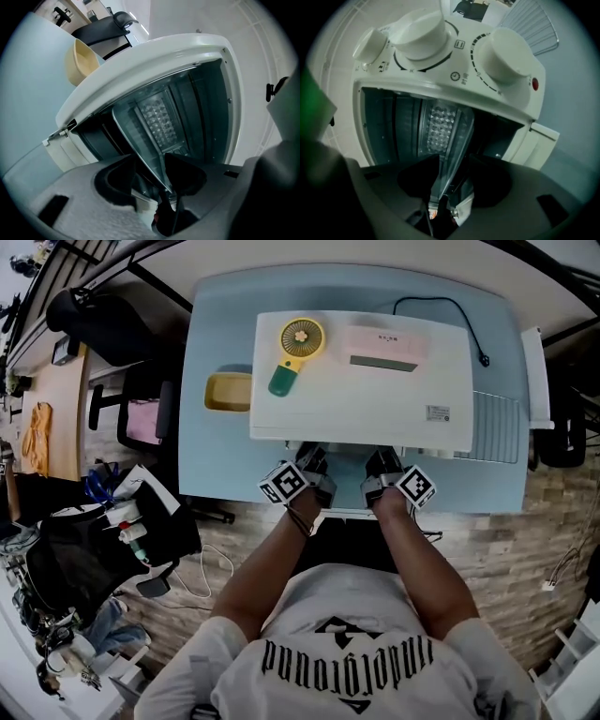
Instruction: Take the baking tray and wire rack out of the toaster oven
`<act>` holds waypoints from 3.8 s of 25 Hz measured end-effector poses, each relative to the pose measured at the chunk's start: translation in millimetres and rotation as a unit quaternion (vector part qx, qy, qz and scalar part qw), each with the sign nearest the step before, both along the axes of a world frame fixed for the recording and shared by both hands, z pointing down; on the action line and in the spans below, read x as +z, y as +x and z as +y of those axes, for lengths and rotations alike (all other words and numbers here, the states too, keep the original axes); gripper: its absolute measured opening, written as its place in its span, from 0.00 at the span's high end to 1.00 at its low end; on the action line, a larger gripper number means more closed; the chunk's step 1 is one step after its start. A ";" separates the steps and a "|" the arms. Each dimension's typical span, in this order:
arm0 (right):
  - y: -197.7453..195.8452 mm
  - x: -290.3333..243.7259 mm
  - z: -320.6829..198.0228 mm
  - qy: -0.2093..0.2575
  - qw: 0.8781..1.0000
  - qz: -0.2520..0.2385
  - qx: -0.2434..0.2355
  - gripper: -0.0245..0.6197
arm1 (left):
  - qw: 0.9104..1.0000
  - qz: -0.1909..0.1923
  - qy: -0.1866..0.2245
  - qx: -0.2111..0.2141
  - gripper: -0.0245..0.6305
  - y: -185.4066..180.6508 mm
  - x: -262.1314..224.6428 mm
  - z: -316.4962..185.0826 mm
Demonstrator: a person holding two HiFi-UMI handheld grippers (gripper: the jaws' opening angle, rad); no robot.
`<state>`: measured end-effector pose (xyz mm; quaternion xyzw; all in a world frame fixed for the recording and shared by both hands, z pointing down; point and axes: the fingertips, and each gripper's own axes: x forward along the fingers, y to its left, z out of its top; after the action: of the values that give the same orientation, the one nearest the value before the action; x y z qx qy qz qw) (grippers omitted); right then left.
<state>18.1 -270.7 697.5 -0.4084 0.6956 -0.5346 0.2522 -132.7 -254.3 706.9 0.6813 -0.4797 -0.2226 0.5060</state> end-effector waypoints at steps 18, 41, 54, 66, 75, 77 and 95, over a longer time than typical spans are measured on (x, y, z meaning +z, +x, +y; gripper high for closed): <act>-5.0 25.0 -17.2 -0.053 0.995 -0.060 0.053 0.75 | 0.996 0.080 -0.008 -0.047 0.73 -0.9 11.4 -25.7; -5.1 32.1 10.0 -0.075 0.993 -0.076 0.047 0.85 | 0.996 0.072 -0.026 -0.042 0.84 -0.4 20.2 -1.9; -0.9 37.0 66.9 -0.084 0.995 -0.054 0.031 0.86 | 0.996 0.074 -0.041 0.009 0.85 4.4 22.3 55.5; -0.4 34.2 113.8 -0.077 0.995 -0.047 0.041 0.86 | 0.994 0.079 -0.047 0.057 0.86 6.1 21.6 103.3; 1.8 38.6 151.2 -0.093 0.994 -0.040 0.028 0.86 | 0.993 0.076 -0.054 0.068 0.86 6.7 21.6 138.7; 1.0 38.7 159.5 -0.094 0.994 -0.042 0.021 0.86 | 0.993 0.071 -0.053 0.071 0.86 6.8 22.1 146.9; 3.5 0.4 236.3 -0.059 0.997 -0.036 -0.031 0.86 | 0.997 0.057 -0.013 0.056 0.86 8.7 -15.5 230.4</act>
<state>21.6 -34.4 697.8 -0.3813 0.6659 -0.5964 0.2357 -124.1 -23.9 691.4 0.6866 -0.4136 -0.2259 0.5536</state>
